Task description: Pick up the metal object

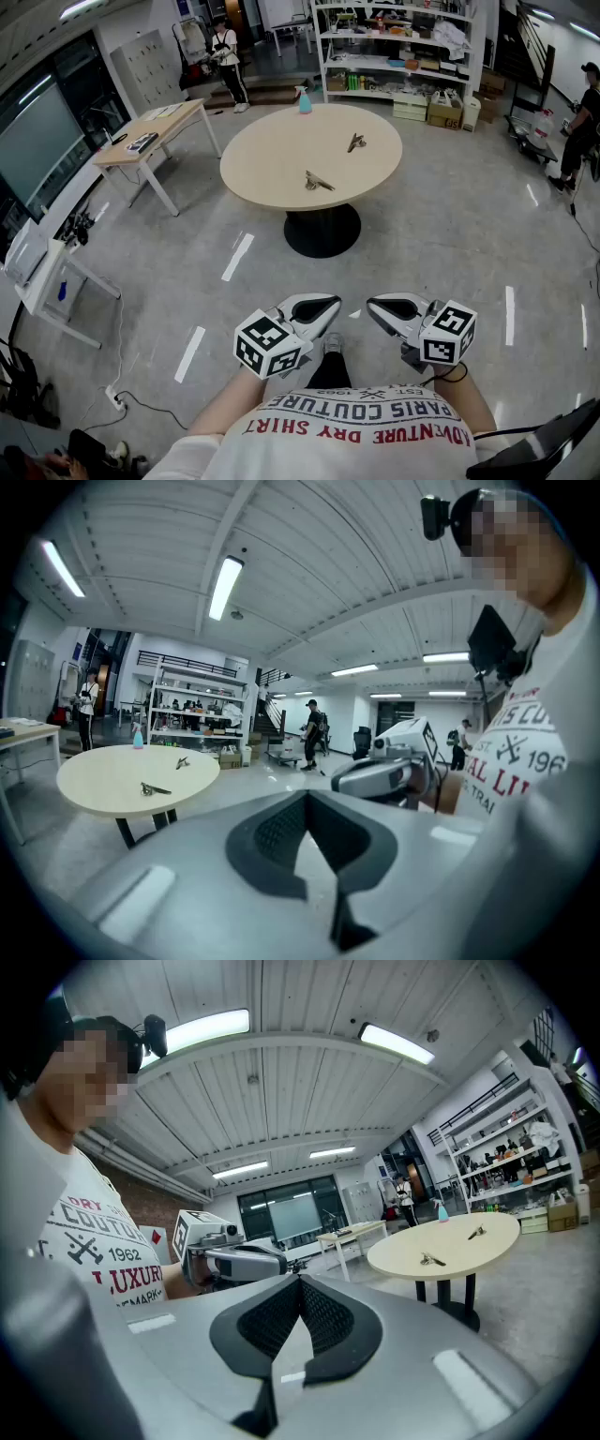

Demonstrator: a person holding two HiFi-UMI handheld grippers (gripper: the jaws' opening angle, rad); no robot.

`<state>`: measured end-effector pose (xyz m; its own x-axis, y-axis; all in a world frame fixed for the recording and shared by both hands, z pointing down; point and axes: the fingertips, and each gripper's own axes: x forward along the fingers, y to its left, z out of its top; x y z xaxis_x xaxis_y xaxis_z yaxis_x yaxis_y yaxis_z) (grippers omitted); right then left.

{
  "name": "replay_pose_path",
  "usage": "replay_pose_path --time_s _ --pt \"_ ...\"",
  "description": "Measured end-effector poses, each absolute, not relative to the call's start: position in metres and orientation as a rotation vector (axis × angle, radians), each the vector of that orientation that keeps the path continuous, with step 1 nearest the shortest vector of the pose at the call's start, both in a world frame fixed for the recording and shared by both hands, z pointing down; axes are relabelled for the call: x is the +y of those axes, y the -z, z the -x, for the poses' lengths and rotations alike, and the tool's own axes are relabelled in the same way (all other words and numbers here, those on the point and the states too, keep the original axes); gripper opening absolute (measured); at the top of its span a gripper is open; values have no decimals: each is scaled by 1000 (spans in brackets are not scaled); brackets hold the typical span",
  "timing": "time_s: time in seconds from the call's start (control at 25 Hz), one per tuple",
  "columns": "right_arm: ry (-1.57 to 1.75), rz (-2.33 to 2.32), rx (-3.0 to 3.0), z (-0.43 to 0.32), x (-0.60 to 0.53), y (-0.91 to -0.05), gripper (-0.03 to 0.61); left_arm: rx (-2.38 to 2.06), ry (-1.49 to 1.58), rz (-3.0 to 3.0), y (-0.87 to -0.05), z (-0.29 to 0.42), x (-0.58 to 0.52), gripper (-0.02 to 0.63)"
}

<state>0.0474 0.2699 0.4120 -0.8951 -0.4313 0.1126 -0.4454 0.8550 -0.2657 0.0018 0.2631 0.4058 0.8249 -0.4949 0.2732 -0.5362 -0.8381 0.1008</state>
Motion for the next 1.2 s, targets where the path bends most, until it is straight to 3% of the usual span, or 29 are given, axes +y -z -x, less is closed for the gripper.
replay_pose_path --time_s 0.64,1.2 --pt "-375 -735 -2961 14 -91 -397 2 -828 -363 -2823 -404 65 -91 2" --pt "-466 -662 -2981 19 -206 -406 2 -844 -367 -2792 -416 63 -208 2"
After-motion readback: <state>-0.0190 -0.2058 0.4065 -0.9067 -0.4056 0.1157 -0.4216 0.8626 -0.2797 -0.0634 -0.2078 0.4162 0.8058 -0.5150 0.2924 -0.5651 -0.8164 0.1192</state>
